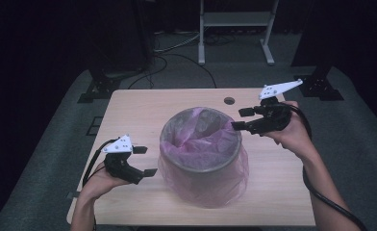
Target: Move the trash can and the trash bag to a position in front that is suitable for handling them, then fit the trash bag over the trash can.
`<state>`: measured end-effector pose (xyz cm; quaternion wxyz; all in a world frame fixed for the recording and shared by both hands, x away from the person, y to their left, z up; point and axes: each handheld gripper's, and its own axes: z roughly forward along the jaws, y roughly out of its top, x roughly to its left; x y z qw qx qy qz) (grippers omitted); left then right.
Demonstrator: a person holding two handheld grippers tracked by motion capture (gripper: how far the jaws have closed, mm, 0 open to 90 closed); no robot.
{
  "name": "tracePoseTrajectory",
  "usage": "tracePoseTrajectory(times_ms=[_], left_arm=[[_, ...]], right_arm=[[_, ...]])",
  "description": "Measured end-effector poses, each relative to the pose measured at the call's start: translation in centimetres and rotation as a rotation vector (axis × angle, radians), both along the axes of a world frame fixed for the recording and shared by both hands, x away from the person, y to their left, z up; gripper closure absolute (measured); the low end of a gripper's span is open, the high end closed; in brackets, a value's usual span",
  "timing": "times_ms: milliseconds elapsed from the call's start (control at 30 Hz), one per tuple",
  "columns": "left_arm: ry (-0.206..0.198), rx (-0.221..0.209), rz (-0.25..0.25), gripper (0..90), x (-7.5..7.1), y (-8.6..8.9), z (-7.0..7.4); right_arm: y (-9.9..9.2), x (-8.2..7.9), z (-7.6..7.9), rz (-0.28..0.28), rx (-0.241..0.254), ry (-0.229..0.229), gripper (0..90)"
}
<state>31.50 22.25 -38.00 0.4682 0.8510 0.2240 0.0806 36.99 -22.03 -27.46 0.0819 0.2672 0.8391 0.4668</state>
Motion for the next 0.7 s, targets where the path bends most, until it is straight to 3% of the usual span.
tracePoseTrajectory(times_ms=[400,700], left_arm=[[0.001,0.001,-0.008,9.2,0.1,-0.3,0.0],[-0.002,0.002,-0.01,9.2,-0.2,-0.1,0.1]], right_arm=[[-1.9,-0.4,-0.8,-0.037,0.02,0.002,34.9],[-4.4,-1.1,-1.1,-0.089,0.039,-0.004,34.2]])
